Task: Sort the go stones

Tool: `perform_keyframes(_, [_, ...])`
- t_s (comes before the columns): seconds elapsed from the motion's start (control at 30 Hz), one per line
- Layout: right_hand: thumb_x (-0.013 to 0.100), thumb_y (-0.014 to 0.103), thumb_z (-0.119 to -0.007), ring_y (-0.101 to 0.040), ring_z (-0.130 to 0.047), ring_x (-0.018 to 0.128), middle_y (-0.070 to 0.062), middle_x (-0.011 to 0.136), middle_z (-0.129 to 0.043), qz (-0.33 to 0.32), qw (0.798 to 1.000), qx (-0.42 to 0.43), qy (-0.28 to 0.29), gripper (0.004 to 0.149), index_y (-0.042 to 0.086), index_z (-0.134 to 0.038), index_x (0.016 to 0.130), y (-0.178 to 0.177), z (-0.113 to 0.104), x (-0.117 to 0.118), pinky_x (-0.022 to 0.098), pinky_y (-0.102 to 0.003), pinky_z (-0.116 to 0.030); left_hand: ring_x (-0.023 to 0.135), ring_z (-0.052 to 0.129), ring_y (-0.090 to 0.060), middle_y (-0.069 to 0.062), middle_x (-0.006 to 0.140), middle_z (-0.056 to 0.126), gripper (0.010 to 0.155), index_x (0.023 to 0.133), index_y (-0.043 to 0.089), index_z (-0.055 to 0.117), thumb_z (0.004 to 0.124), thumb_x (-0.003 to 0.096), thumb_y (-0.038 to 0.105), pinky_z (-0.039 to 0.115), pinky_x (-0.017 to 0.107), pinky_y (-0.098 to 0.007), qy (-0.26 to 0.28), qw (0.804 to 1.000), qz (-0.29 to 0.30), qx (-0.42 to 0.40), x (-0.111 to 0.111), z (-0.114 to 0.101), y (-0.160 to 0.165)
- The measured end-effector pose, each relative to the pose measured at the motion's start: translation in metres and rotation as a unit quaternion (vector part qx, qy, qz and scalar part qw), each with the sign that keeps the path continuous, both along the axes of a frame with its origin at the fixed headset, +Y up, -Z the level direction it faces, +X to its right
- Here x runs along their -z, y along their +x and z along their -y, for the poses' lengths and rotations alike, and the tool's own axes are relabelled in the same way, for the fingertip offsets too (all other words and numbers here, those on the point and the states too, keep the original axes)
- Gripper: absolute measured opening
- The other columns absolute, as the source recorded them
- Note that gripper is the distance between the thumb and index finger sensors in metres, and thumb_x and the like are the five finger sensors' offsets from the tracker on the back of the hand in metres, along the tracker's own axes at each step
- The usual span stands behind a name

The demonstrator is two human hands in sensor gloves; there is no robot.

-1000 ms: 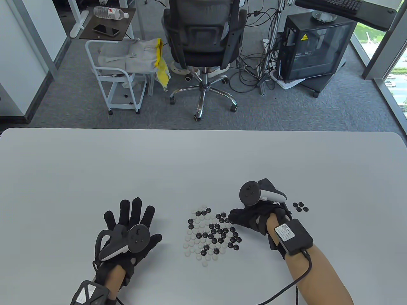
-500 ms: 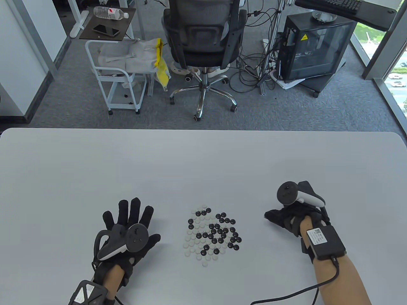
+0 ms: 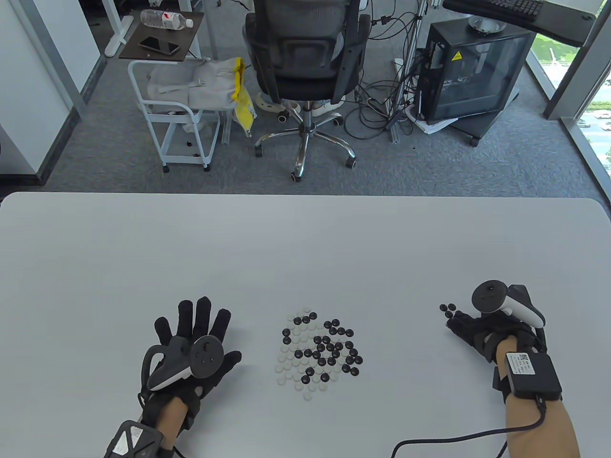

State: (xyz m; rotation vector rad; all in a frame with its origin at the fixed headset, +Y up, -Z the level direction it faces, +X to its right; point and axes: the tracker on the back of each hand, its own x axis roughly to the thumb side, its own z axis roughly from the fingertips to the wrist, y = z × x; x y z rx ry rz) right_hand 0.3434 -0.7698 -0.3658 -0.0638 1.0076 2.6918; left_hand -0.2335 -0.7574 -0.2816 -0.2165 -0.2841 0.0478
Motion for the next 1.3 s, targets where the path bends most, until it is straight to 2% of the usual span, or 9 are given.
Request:
perform_keyframes(0.13, [0.060,0.052,-0.048,-0.067,0.007,0.092,-0.042,0.111,0.001,0.003,1.000,0.002,0.003,0.072,0.011,-0.042,0.119,-0.003,-0.002,0.000,0.057,-0.093,-0.012,0.101,-0.012,-0.057,-0.024,0.118,-0.011,0.086,0.120,0.018,0.013,0.053,0.0583,0.063,-0.001,0.053,-0.085,0.000,1.000,0.001,0.001,0.000,0.000,0.000])
perform_keyframes(0.3, [0.061,0.052,-0.048,-0.068,0.004,0.093,-0.042,0.113,-0.005,-0.011,0.998,0.036,0.044,0.072,0.008,-0.054,0.118,-0.021,-0.023,0.004,0.057,-0.093,-0.013,0.101,-0.012,-0.056,-0.023,0.118,-0.011,0.086,0.120,0.019,0.013,0.053,0.0583,0.063,-0.001,0.053,-0.085,0.001,1.000,-0.001,-0.002,0.000,0.000,0.000])
perform_keyframes(0.5, [0.062,0.051,-0.049,-0.068,0.001,0.094,-0.042,0.115,-0.012,-0.117,0.988,0.090,0.043,0.070,0.006,-0.070,0.111,-0.091,-0.036,0.010,0.056,-0.093,-0.015,0.101,-0.012,-0.057,-0.023,0.118,-0.011,0.086,0.120,0.019,0.013,0.053,0.0583,0.063,-0.001,0.053,-0.085,0.000,1.000,-0.001,-0.002,0.000,0.000,-0.001])
perform_keyframes(0.7, [0.061,0.051,-0.049,-0.067,0.001,0.094,-0.041,0.116,-0.013,-0.221,0.971,0.091,0.018,0.069,0.008,-0.069,0.111,-0.168,-0.025,0.012,0.057,-0.093,-0.016,0.101,-0.012,-0.056,-0.023,0.118,-0.011,0.086,0.120,0.019,0.014,0.053,0.0583,0.063,-0.001,0.053,-0.085,0.001,1.000,0.000,-0.001,-0.001,0.000,-0.001])
perform_keyframes(0.83, [0.062,0.051,-0.049,-0.067,0.001,0.094,-0.041,0.115,-0.011,-0.246,0.965,0.093,0.007,0.068,0.009,-0.065,0.113,-0.196,-0.016,0.014,0.057,-0.093,-0.016,0.101,-0.012,-0.057,-0.023,0.118,-0.011,0.086,0.120,0.019,0.014,0.053,0.0583,0.063,-0.001,0.053,-0.085,0.002,1.000,0.001,-0.001,-0.001,-0.001,-0.001])
perform_keyframes(1.03, [0.062,0.051,-0.049,-0.067,0.002,0.093,-0.041,0.115,-0.010,-0.249,0.964,0.088,-0.008,0.068,0.010,-0.063,0.114,-0.206,-0.003,0.018,0.056,-0.093,-0.016,0.101,-0.012,-0.057,-0.023,0.118,-0.011,0.086,0.120,0.019,0.013,0.053,0.0583,0.063,-0.001,0.053,-0.085,0.002,1.000,0.001,-0.002,-0.001,-0.001,-0.001])
perform_keyframes(1.2, [0.062,0.051,-0.050,-0.067,0.001,0.094,-0.040,0.115,-0.012,-0.203,0.977,0.064,0.000,0.067,0.011,-0.065,0.113,-0.178,-0.007,0.027,0.057,-0.093,-0.015,0.101,-0.012,-0.057,-0.023,0.118,-0.011,0.086,0.120,0.019,0.013,0.053,0.0583,0.063,-0.001,0.053,-0.085,0.003,1.000,-0.001,-0.004,-0.001,-0.001,-0.002])
perform_keyframes(1.3, [0.062,0.051,-0.050,-0.067,0.001,0.094,-0.040,0.115,-0.014,-0.156,0.987,0.030,0.008,0.067,0.010,-0.068,0.112,-0.149,-0.012,0.036,0.057,-0.093,-0.015,0.101,-0.012,-0.057,-0.024,0.118,-0.011,0.086,0.120,0.019,0.014,0.053,0.0583,0.063,-0.001,0.053,-0.085,0.003,1.000,-0.002,-0.003,-0.002,-0.001,-0.002])
